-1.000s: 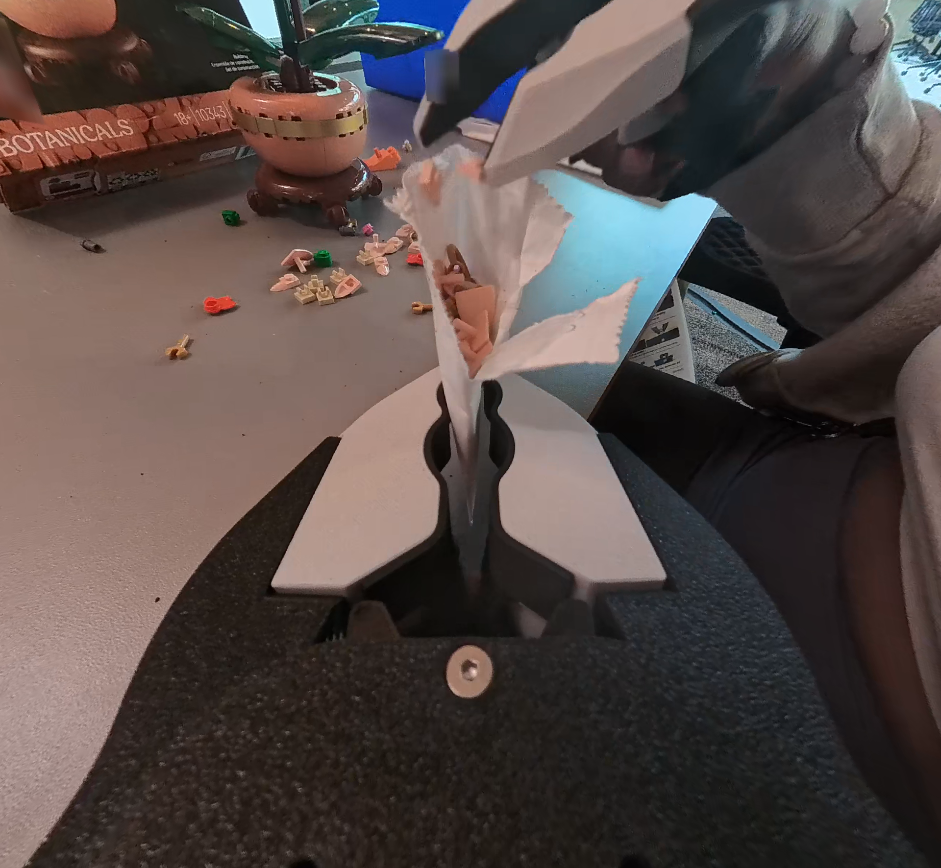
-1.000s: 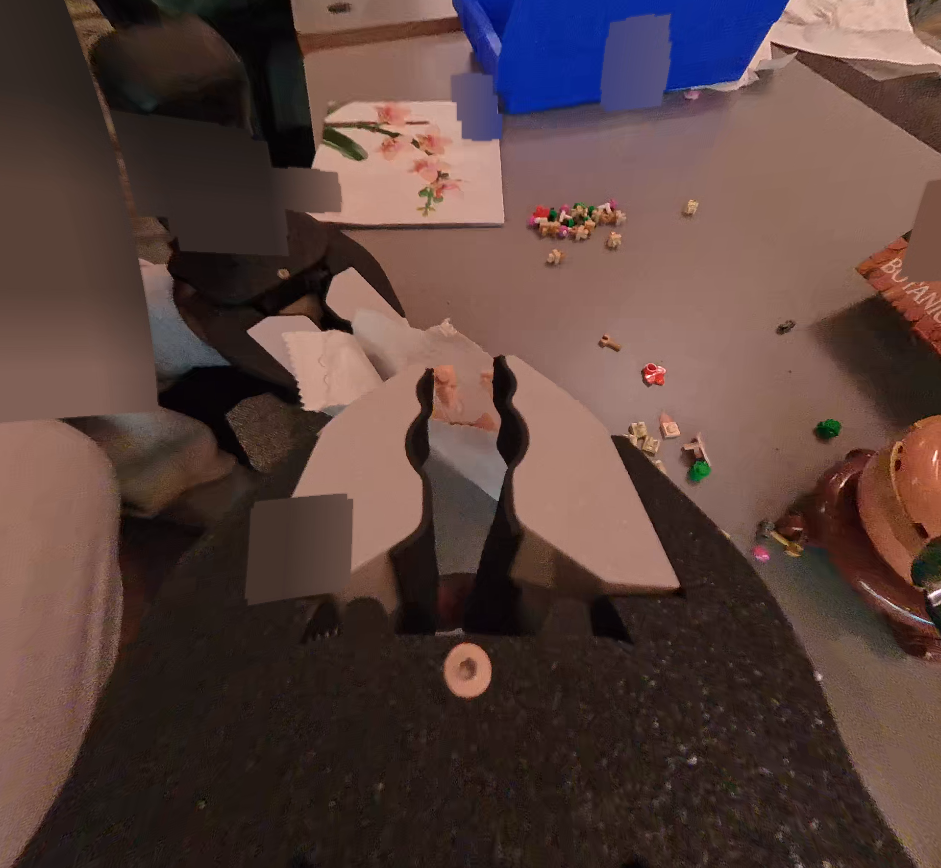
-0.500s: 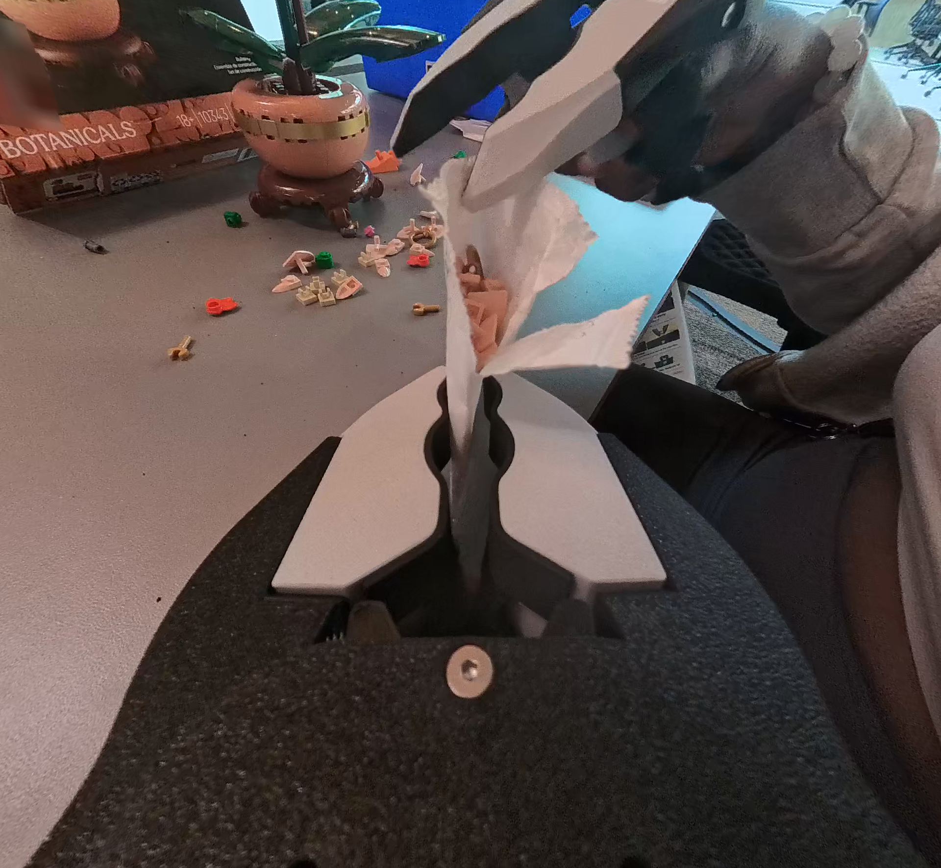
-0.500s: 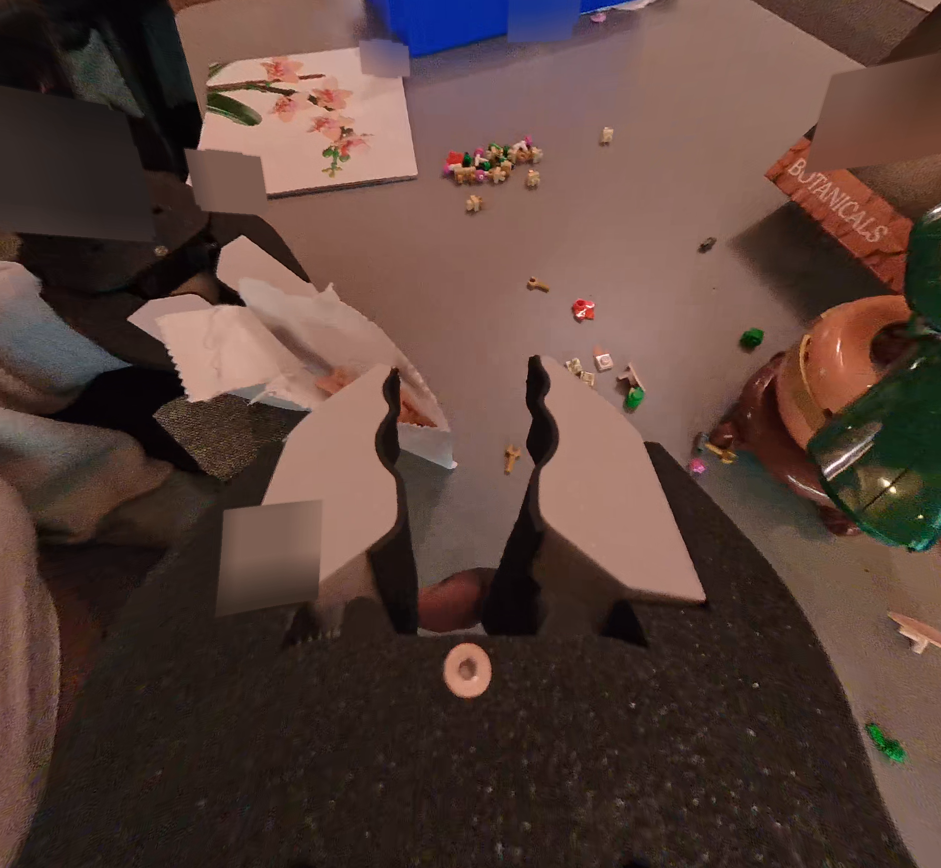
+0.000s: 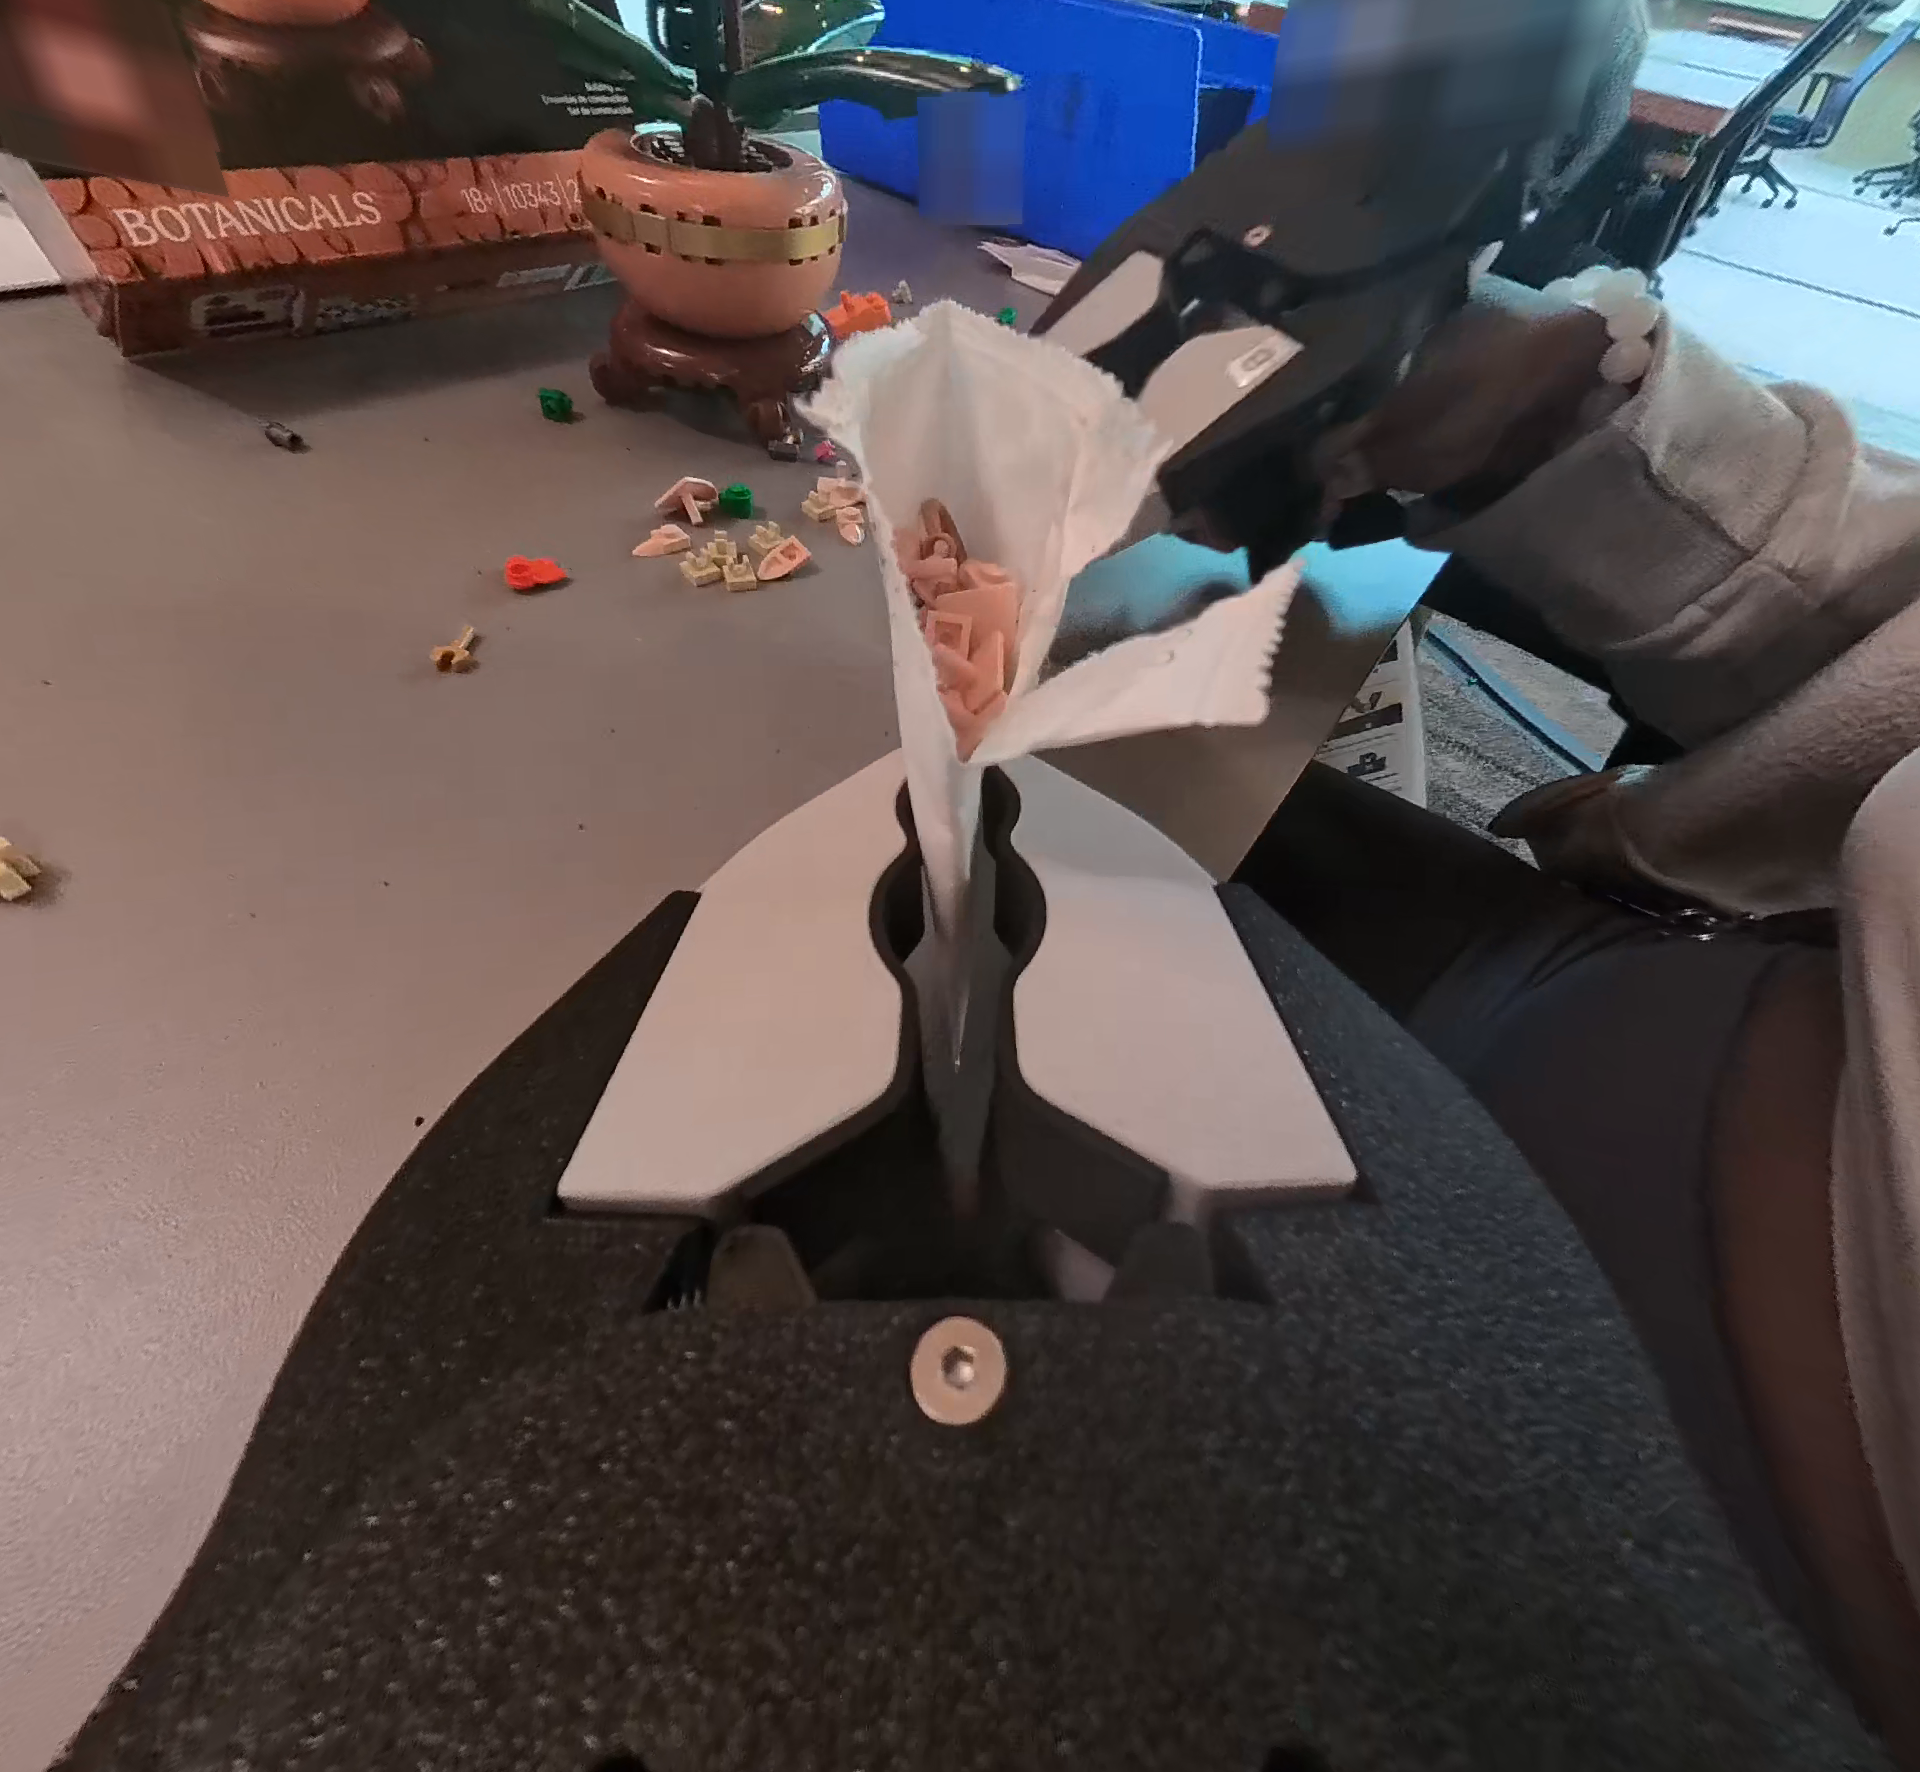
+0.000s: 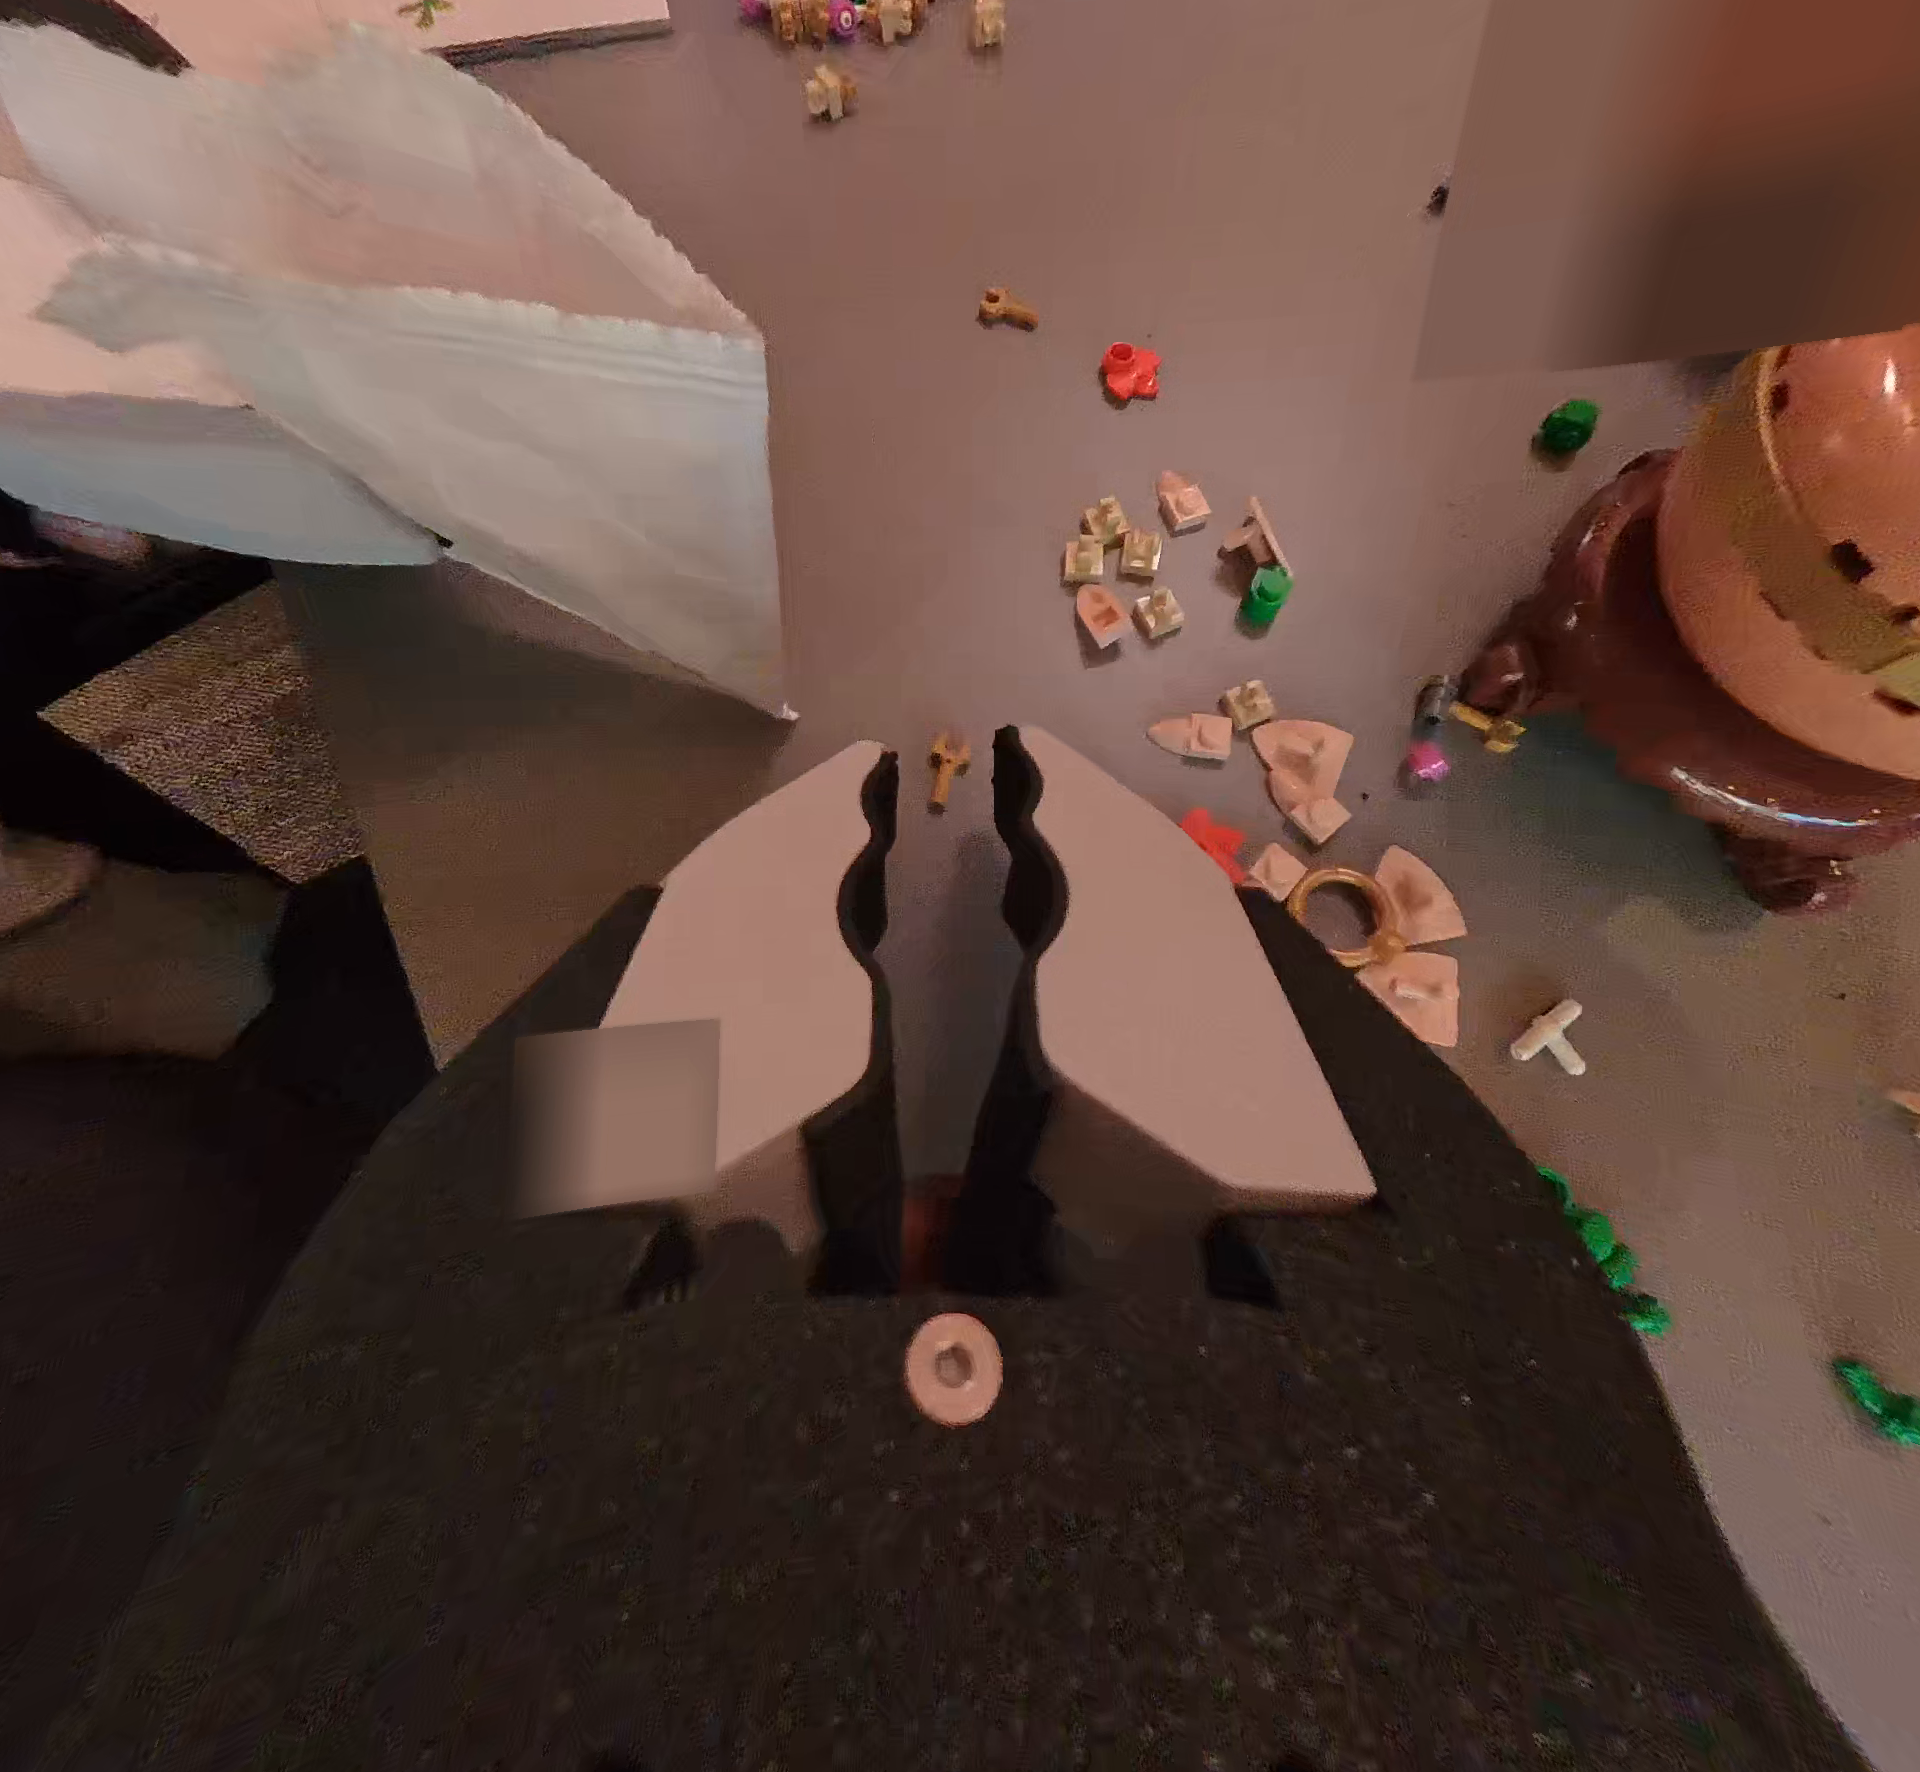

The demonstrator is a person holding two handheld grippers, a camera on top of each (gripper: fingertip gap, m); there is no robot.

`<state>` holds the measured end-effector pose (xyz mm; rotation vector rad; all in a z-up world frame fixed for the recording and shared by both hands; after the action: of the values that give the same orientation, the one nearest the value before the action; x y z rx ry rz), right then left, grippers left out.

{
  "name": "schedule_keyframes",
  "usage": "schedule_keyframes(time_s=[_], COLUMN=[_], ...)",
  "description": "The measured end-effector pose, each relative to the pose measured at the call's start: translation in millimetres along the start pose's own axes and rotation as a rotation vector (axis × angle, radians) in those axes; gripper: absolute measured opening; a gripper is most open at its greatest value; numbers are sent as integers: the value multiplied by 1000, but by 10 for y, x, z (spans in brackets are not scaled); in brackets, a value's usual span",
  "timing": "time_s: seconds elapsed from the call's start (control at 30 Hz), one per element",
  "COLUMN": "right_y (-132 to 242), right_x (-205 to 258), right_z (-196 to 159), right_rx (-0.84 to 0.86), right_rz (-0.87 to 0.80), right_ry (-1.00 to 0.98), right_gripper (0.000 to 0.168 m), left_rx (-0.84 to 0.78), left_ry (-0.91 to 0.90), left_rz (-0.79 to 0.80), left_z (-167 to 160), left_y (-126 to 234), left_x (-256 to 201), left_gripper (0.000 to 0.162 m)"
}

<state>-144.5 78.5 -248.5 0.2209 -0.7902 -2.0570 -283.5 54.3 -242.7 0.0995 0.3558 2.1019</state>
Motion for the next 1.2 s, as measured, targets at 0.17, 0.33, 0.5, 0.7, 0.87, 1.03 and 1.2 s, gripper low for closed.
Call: schedule_keyframes(time_s=[0.17, 0.33, 0.5, 0.7, 0.87, 1.03, 1.2], right_y=[-129, -121, 86, 421, 138, 221, 260], right_x=[-70, -61, -33, 475, 489, 448, -12], right_z=[-32, -35, 99, 796, 741, 737, 450], right_rx=[73, 86, -21, -337, -232, -276, -242], right_rz=[-12, 15, 47, 232, 210, 202, -95], right_ry=[-51, -69, -65, 42, 64, 51, -21], right_gripper=[11, 5, 5, 5, 17, 24, 31], left_rx=[1, -5, -3, 2, -2, -1, 4], left_ry=[-11, -10, -14, -30, -36, -35, -40], left_rz=[-6, -11, -9, -8, -4, -6, -3], left_z=[-3, -1, -3, -10, -8, -7, -12], left_y=[-5, 1, -1, -14, -12, -17, -1], left_x=[-16, -16, -20, -39, -40, -39, -25], left_gripper=[8, 8, 8, 8, 8, 8, 9])
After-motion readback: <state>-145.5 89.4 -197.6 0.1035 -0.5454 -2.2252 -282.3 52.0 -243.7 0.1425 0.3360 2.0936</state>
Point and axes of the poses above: each gripper's, where its closed fingertips meet, y back along the fingers, z out of its top, x = y × z across the jaws, the point moved 4 cm from there along y, back along the fingers, and after that the axes turned 12 degrees about z, right-handed, at the moved point
